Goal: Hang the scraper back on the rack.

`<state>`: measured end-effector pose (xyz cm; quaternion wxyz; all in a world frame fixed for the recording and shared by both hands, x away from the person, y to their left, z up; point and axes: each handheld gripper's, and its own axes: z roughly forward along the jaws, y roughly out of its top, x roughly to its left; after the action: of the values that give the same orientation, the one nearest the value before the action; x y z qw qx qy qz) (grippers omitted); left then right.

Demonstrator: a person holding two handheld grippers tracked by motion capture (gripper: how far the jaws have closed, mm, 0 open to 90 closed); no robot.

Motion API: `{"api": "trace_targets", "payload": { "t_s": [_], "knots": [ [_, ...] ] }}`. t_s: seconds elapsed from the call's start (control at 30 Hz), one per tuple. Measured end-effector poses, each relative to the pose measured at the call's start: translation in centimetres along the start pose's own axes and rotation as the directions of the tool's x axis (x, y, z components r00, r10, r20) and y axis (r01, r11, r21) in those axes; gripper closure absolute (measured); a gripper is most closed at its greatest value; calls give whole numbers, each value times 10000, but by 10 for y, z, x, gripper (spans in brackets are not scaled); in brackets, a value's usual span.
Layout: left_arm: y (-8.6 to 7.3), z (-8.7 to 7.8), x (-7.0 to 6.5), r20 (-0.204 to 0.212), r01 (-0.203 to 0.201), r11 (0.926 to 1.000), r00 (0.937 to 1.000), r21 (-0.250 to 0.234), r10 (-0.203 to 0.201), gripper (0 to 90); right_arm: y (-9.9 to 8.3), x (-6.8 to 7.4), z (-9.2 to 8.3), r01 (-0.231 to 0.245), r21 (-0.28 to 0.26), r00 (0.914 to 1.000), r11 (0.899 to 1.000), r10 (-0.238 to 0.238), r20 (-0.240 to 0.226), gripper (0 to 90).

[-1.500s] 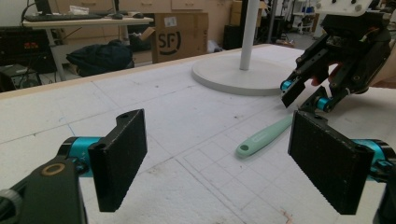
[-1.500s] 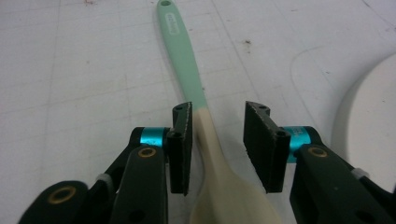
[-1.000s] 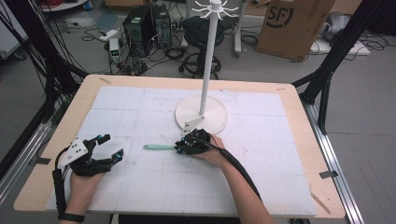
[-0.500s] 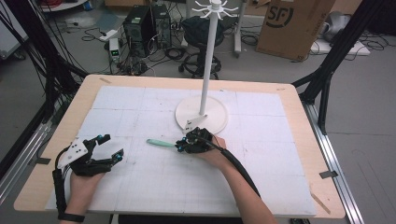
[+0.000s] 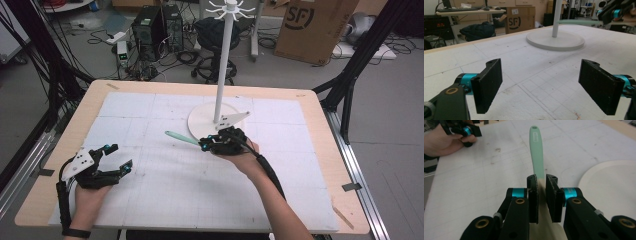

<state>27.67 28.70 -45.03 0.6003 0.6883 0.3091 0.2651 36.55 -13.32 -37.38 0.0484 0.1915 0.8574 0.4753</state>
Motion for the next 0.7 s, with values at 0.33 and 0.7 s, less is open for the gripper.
{"api": "trace_targets", "payload": {
  "t_s": [0.33, 0.7],
  "knots": [
    [0, 0, 0, -8, 16, 10000, 10000, -4, -16, 192, 18, -13, -96, -317, -1249, 9962, 9917, 414, 761, 816],
    [0, 0, 0, -25, 27, 10000, 10000, 2, -27, 192, 46, -22, -174, -359, -1681, 9835, 9851, 646, 1689, 815]
  ]
}}
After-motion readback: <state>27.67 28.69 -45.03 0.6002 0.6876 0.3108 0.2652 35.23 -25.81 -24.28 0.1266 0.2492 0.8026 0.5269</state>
